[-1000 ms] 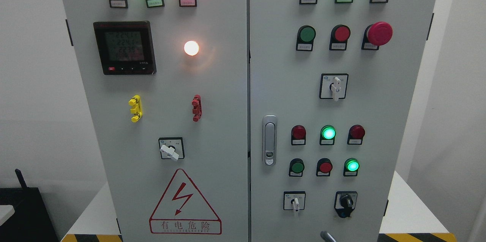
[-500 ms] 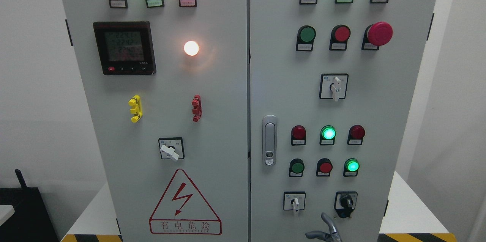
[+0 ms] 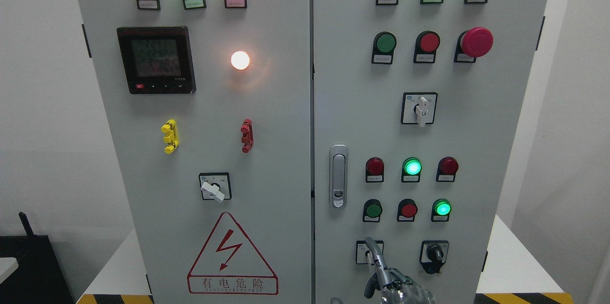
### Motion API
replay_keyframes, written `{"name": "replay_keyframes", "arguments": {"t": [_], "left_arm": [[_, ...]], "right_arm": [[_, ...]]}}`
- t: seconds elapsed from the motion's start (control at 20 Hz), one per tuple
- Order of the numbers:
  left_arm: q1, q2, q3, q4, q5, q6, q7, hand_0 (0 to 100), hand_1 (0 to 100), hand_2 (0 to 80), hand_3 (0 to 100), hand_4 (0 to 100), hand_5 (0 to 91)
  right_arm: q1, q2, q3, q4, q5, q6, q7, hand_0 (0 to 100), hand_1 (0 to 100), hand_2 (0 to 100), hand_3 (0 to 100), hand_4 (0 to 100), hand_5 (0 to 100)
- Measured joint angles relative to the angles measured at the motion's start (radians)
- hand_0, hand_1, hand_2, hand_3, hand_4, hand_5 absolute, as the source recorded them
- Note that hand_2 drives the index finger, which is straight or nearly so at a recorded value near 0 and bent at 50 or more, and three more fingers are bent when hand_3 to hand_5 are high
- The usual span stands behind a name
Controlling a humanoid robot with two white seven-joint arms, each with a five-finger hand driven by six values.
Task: Release door handle
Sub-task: 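Raise the right hand toward the vertical silver door handle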
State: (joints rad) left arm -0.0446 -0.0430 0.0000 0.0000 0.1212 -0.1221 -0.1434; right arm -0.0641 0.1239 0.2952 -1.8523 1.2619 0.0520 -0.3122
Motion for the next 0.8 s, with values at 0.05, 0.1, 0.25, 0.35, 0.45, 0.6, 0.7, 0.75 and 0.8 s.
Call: {"name": "replay_keyframes", "arguments": {"t": [0.05, 0.1, 0.25, 0.35, 0.45, 0.6, 0.7, 0.75, 0.8], "left_arm": [[0.000, 0.000, 0.000, 0.000, 0.000, 0.000, 0.000, 12, 39, 0.0, 0, 0, 0.0], [0.000, 0.000, 0.000, 0.000, 0.000, 0.000, 0.000, 12, 39, 0.0, 0, 0, 0.0], [0.000, 0.000, 0.000, 0.000, 0.000, 0.000, 0.000, 12, 39, 0.0, 0, 0, 0.0], [0.000, 0.000, 0.000, 0.000, 0.000, 0.000, 0.000, 12, 39, 0.0, 0, 0, 0.0], [0.000, 0.000, 0.000, 0.000, 0.000, -0.002, 0.000, 12, 39, 0.0, 0, 0, 0.0], [0.000, 0.000, 0.000, 0.000, 0.000, -0.004, 0.000, 12, 39, 0.0, 0, 0, 0.0], [0.000, 0.000, 0.000, 0.000, 0.000, -0.006, 0.000, 12, 39, 0.0, 0, 0, 0.0], [0.000, 0.000, 0.000, 0.000, 0.000, -0.006, 0.000, 12, 39, 0.0, 0, 0, 0.0], [0.000, 0.000, 0.000, 0.000, 0.000, -0.006, 0.000, 12, 39, 0.0, 0, 0, 0.0]], "right_arm": [[-0.012, 0.001, 0.003, 0.009, 0.030, 0.014, 0.005, 28, 27, 0, 100, 93, 99], [-0.026, 0.002, 0.006, 0.018, 0.055, 0.028, 0.015, 28, 27, 0, 100, 93, 99], [-0.056, 0.004, 0.014, 0.040, 0.120, 0.059, 0.059, 29, 26, 0, 100, 93, 99], [-0.079, 0.005, 0.019, 0.054, 0.151, 0.078, 0.081, 30, 26, 0, 100, 93, 99], [-0.107, 0.006, 0.024, 0.068, 0.171, 0.097, 0.092, 30, 26, 0, 100, 93, 99], [-0.146, 0.008, 0.029, 0.088, 0.192, 0.109, 0.103, 31, 26, 0, 100, 94, 99], [-0.167, 0.008, 0.032, 0.100, 0.200, 0.119, 0.115, 31, 26, 0, 100, 94, 99], [-0.176, 0.009, 0.033, 0.106, 0.202, 0.122, 0.119, 31, 26, 0, 100, 94, 99], [-0.185, 0.009, 0.035, 0.112, 0.205, 0.124, 0.122, 31, 26, 0, 100, 94, 99]]}}
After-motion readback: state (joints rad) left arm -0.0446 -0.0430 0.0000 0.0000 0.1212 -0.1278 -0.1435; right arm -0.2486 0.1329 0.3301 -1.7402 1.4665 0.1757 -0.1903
